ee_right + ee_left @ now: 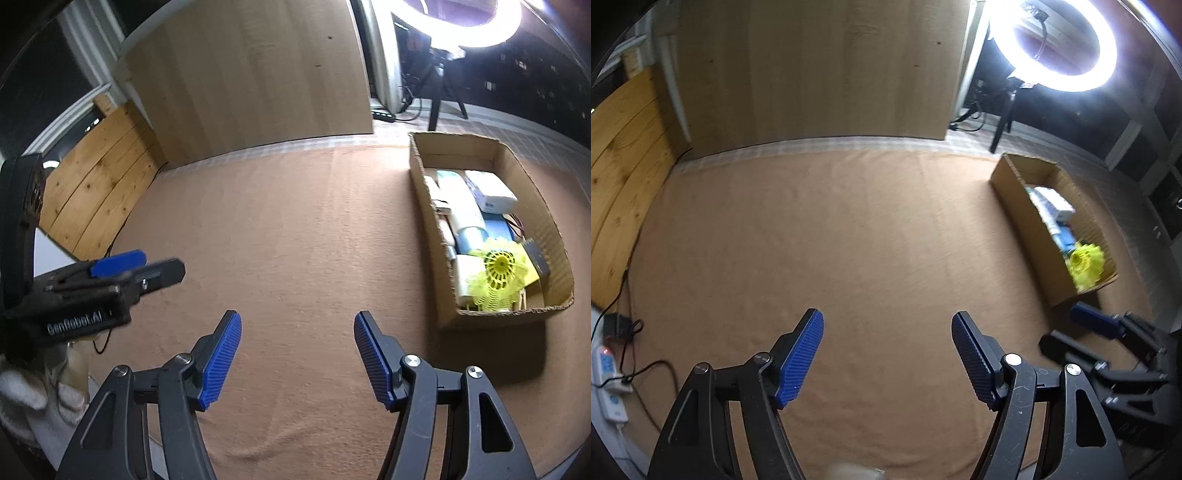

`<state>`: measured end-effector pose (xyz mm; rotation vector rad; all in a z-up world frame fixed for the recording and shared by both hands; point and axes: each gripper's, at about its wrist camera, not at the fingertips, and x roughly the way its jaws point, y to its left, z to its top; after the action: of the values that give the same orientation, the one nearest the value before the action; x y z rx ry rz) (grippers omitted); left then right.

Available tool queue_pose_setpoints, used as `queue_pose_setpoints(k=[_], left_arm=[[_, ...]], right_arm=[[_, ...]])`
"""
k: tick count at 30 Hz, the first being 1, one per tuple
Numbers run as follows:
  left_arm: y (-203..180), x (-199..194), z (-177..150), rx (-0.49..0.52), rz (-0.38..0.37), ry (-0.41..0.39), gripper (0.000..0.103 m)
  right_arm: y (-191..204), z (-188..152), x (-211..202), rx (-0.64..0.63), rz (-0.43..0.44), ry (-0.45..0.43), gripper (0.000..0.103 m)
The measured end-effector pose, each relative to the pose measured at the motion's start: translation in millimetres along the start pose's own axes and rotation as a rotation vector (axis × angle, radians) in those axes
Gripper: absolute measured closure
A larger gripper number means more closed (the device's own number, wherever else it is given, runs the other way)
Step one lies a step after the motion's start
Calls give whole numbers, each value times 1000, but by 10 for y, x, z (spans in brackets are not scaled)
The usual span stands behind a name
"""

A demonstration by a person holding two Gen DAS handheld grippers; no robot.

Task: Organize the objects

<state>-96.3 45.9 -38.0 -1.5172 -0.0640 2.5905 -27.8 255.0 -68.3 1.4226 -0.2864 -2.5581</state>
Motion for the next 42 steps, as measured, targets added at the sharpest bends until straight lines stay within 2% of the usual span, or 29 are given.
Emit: queue_pose_setpoints(k=[5,14,18,42], left_arm=[[167,7,-197,-44,20,14,23],[346,40,-453,-98,47,48,22],[384,28,-464,-109,50,45,18],[330,11,-369,-82,45,33,14]], right_arm=[[124,-27,17,-21,-23,-11,40],[181,-109,28,-24,-60,-19,39],[205,-144,18,-19,-69,-23,36],[250,-166,57,-15,-87,-21,34]])
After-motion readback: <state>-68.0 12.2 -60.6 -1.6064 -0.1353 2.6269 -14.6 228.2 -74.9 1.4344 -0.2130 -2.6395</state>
